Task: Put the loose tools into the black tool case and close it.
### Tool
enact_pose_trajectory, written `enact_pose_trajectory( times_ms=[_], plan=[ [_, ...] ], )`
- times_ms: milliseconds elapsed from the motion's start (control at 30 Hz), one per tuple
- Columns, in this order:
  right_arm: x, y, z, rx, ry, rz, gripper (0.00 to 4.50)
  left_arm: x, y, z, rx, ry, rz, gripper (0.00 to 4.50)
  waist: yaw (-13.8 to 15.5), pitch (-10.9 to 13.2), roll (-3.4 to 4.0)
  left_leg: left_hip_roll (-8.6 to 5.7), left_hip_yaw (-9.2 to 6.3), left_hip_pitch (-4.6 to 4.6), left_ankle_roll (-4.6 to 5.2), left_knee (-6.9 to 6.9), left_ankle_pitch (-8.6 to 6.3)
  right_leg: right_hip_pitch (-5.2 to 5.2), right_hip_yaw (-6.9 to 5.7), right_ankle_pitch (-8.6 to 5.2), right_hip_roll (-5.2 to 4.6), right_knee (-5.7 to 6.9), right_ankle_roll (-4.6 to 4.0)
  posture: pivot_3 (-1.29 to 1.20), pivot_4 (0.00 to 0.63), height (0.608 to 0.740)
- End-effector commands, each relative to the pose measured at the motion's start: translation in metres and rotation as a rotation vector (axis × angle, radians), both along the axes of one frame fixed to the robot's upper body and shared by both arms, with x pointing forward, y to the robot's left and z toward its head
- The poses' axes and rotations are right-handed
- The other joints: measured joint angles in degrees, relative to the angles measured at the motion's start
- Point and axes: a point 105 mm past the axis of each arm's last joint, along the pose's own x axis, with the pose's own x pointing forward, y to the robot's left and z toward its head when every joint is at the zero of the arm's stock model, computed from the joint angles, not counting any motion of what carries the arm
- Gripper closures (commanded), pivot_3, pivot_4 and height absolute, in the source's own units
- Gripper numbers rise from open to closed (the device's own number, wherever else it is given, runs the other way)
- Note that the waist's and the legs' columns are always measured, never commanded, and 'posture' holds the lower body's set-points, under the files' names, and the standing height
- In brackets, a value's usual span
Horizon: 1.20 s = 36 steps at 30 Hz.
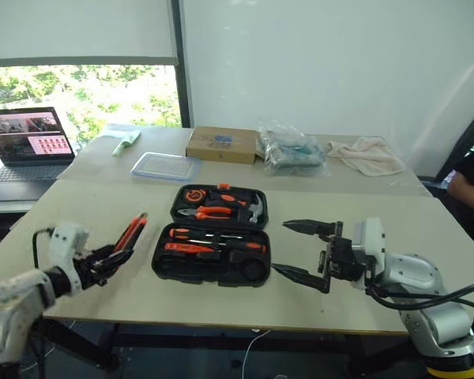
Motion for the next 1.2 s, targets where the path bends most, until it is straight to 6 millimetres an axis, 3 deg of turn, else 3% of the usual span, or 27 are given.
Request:
enact_pose_trajectory(
  times_ms=[33,200,400,700,1033,1100,1200],
  plan=[
    [-0.003,-0.006,0.011,-0.004,-0.062,-0.017,0.0,-0.001,-0.038,-0.002,0.165,0.004,-0.397,2.75,0.3,0.0,0.19,-0.01,0.01,0.04,0.0,0.0,0.0,0.02,0.09,0.01,-0.03,-0.04,0.01,0.0,0.15,0.74],
    [-0.005,-0.006,0.011,-0.002,-0.065,-0.034,0.0,0.029,-0.073,-0.017,0.338,-0.032,-0.568,2.75,0.0,0.0,0.26,-0.19,0.22,-0.06,0.1,0.12,-0.03,0.08,0.28,0.25,0.21,-0.13,0.57,0.0,0.15,0.74],
    [-0.01,-0.009,0.009,-0.007,-0.061,-0.064,0.0,0.041,-0.084,-0.043,0.454,-0.032,-0.712,2.75,-1.3,0.0,0.23,-0.11,0.15,-0.12,0.06,0.07,0.0,-0.02,0.33,0.23,0.28,-0.15,0.57,0.0,0.15,0.74],
    [-0.014,-0.02,0.005,-0.018,-0.047,-0.119,0.0,0.039,-0.075,-0.061,0.524,0.013,-0.749,2.75,-1.1,0.1,0.21,-0.12,-0.06,-0.19,0.52,0.18,-0.27,0.1,0.3,0.31,0.19,-0.45,0.81,0.0,0.15,0.74],
    [-0.014,-0.023,0.005,-0.023,-0.045,-0.127,0.0,0.046,-0.067,-0.075,0.567,0.138,-0.672,2.75,-1.3,0.0,0.22,-0.09,-0.04,0.04,0.52,0.17,-0.27,0.25,0.37,0.32,0.23,-0.39,0.8,0.0,0.15,0.74],
    [-0.013,-0.023,0.005,-0.022,-0.046,-0.127,0.0,0.046,-0.072,-0.071,0.534,0.125,-0.666,1.75,-1.4,0.0,0.22,-0.09,-0.05,0.07,0.52,0.18,-0.27,0.25,0.39,0.32,0.23,-0.32,0.79,0.0,0.15,0.74],
    [-0.013,-0.024,0.005,-0.023,-0.045,-0.126,0.0,0.049,-0.084,-0.054,0.428,0.035,-0.663,0.76,-1.3,0.0,0.23,-0.09,-0.06,0.11,0.51,0.19,-0.26,0.25,0.41,0.32,0.21,-0.23,0.79,0.0,0.15,0.74]
  ],
)
